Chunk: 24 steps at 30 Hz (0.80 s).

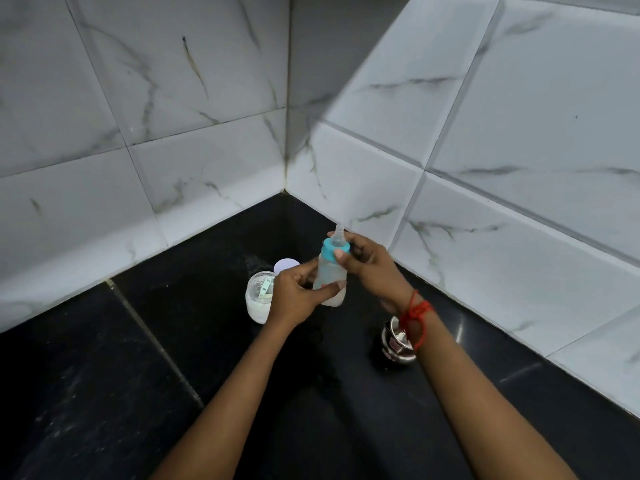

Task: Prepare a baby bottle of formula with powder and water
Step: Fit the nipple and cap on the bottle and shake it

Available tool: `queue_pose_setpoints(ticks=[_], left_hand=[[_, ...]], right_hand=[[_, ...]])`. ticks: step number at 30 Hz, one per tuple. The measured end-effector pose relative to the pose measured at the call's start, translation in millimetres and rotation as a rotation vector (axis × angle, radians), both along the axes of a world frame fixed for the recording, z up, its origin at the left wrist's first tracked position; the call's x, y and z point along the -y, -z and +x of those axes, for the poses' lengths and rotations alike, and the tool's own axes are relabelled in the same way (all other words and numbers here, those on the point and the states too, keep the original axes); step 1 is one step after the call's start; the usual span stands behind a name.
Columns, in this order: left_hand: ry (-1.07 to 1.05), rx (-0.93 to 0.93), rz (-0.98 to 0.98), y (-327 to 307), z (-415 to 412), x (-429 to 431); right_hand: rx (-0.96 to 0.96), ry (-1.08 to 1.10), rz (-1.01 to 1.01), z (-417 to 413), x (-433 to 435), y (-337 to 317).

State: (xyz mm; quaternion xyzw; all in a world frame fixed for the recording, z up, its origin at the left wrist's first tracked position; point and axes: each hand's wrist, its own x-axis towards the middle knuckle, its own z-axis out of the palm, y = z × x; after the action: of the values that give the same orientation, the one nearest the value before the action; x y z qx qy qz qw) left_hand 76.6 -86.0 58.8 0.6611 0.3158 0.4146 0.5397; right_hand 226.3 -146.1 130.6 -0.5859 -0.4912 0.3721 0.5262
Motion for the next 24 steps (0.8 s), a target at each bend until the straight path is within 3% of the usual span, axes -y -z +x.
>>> queue_pose_setpoints(ticks=[4, 8, 18, 21, 24], left_hand=[[0.235, 0.083, -0.131, -11, -5, -2], [0.347, 0.177, -0.217, -10, -6, 0], [0.097, 0.225, -0.148, -19, 15, 32], [0.056, 0.23, -0.115, -14, 21, 33], [0.059, 0.207, -0.08, -16, 21, 31]], right_hand=[[0.049, -0.336, -0.058, 15, 0, -22], [0.064, -0.446, -0.088, 19, -7, -35], [-0.344, -0.1, 0.016, -5, -3, -14], [-0.289, 0.002, 0.015, -13, -2, -13], [-0.109, 0.131, 0.049, -16, -3, -12]])
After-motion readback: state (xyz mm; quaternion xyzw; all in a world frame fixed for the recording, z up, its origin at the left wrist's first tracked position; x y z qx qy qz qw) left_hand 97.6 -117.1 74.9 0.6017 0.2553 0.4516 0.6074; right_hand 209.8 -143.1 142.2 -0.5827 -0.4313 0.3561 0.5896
